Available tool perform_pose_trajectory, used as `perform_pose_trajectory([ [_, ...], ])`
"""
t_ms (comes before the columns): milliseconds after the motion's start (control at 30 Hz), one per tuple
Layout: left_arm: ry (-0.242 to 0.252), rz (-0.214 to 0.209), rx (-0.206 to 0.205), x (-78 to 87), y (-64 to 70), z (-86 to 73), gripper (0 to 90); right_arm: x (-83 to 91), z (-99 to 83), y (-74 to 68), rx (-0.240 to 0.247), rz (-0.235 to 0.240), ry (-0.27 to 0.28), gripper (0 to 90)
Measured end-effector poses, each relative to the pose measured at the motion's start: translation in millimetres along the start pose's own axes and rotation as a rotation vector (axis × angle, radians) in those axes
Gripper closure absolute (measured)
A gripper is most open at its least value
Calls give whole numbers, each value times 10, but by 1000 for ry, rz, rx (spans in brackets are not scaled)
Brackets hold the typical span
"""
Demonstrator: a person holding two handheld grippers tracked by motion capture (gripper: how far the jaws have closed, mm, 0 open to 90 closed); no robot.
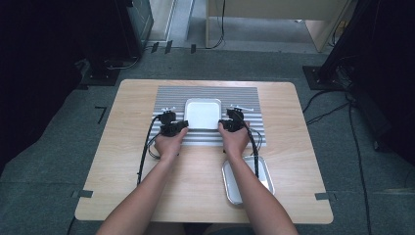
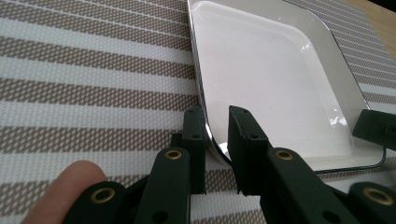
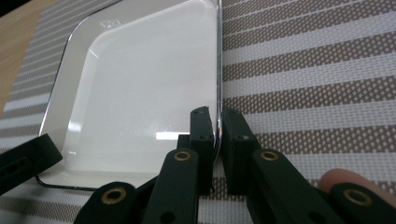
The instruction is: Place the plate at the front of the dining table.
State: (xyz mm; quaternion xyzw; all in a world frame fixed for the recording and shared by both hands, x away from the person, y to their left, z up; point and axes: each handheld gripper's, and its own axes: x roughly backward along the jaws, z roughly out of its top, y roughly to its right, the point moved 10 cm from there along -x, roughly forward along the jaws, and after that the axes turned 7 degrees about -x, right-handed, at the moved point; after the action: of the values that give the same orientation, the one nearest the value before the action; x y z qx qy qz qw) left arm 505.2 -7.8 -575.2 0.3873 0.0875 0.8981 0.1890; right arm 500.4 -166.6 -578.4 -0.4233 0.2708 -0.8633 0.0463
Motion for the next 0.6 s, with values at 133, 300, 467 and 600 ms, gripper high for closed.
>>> perform_pose_trajectory([
  [133, 8, -8, 11, -52, 42, 52, 778, -27, 91, 60, -24, -11, 20, 856],
  [300, 3, -8, 4, -125, 91, 85, 771, -45, 162, 105, -21, -9, 26, 854],
  [467, 1, -14, 3, -152, 127, 76, 759, -40, 219, 139, -29, -12, 43, 851],
  [600, -2, -27, -2, -149, 131, 71, 705, -36, 201, 131, -4, -12, 42, 829],
])
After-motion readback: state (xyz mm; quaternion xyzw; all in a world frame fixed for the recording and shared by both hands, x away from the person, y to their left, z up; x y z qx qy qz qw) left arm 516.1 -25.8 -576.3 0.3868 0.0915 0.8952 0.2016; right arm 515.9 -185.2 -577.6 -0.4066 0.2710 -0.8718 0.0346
